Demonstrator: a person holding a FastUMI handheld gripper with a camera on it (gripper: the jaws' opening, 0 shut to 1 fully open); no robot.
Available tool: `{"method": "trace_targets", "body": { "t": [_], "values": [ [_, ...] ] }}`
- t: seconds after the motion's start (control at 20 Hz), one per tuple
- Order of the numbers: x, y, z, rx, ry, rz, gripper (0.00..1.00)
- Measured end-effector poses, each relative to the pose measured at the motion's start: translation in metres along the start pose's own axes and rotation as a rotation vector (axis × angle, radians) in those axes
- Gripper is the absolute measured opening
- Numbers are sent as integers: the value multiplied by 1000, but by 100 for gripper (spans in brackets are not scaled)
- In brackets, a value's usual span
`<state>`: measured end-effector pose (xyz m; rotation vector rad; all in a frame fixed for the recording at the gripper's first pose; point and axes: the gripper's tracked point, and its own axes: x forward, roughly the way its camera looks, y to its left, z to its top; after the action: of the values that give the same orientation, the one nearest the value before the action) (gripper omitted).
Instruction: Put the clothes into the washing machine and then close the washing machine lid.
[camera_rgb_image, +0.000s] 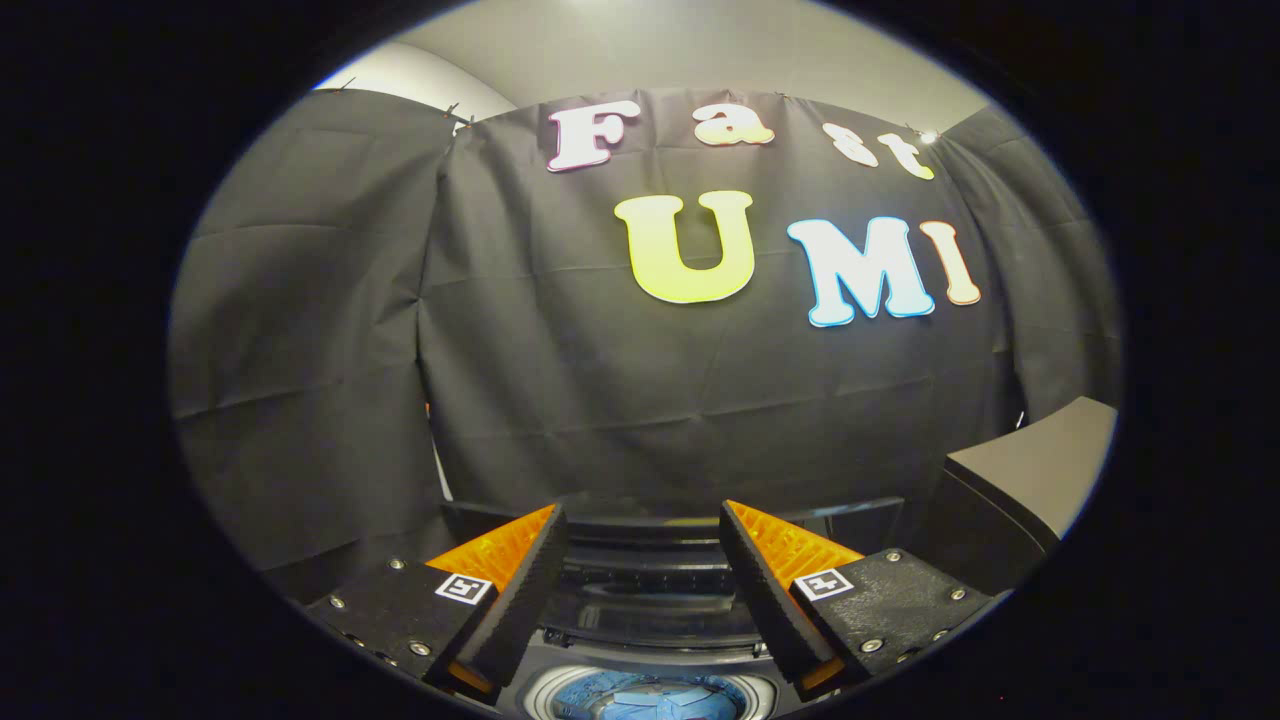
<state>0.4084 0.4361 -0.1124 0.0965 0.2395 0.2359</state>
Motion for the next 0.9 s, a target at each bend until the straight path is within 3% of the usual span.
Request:
{"method": "trace_targets", "body": {
  "t": [0.35, 0.5, 0.75, 0.9],
  "values": [
    [62, -21, 22, -30, -15, -78, 94],
    [83, -35, 12, -30, 26, -115, 94],
    [95, -50, -26, 20, 154, -162, 94],
    [85, -44, -26, -36, 150, -158, 94]
  ]
}}
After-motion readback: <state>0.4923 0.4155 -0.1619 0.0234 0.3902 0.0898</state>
